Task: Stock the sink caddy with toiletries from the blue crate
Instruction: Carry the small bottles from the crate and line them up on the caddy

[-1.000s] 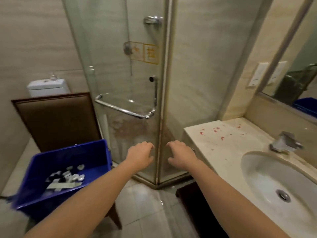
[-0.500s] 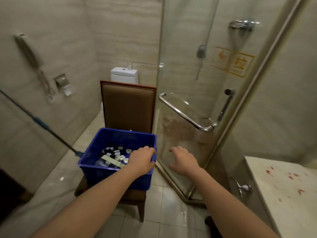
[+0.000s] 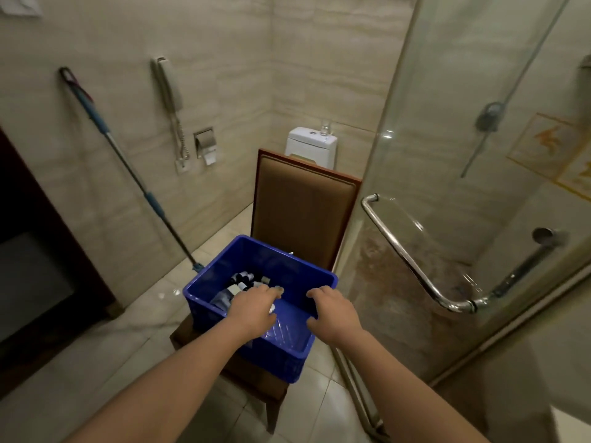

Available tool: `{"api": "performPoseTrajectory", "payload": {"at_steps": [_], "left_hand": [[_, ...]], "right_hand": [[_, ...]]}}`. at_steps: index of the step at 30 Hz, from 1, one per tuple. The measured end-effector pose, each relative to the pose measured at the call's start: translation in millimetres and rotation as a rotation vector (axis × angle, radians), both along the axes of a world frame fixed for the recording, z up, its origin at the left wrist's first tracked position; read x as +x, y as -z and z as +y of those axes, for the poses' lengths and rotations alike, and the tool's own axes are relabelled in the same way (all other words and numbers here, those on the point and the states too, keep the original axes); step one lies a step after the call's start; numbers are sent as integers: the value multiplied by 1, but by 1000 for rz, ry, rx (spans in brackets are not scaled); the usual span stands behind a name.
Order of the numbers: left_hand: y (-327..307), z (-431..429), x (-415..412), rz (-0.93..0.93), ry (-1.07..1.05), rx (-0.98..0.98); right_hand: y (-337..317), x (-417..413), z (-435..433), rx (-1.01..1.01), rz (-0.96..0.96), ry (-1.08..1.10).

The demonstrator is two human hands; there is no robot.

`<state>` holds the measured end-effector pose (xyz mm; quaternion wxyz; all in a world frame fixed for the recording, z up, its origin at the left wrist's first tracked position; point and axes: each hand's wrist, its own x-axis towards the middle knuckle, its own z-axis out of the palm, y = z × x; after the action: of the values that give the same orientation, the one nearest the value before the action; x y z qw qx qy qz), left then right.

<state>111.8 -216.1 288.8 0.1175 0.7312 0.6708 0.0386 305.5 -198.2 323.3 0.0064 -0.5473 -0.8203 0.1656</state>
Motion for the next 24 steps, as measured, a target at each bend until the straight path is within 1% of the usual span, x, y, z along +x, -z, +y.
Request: {"api": "performPoseTrajectory", "payload": {"at_steps": [11,15,19,24], "left_hand": [[17,3,-23,31,-165,-7],[25,8,-40,33,-214,-62],[40,21,-62,57,-245,-117],[65,57,-94,56,-211,-179]], "right_hand": [[32,-28,42,-23,-13,-154],[45,-45,56,-57,-17,-187],[66,-63,71,-109,-13,-188],[96,-88,100,-199,-3,-123]]}}
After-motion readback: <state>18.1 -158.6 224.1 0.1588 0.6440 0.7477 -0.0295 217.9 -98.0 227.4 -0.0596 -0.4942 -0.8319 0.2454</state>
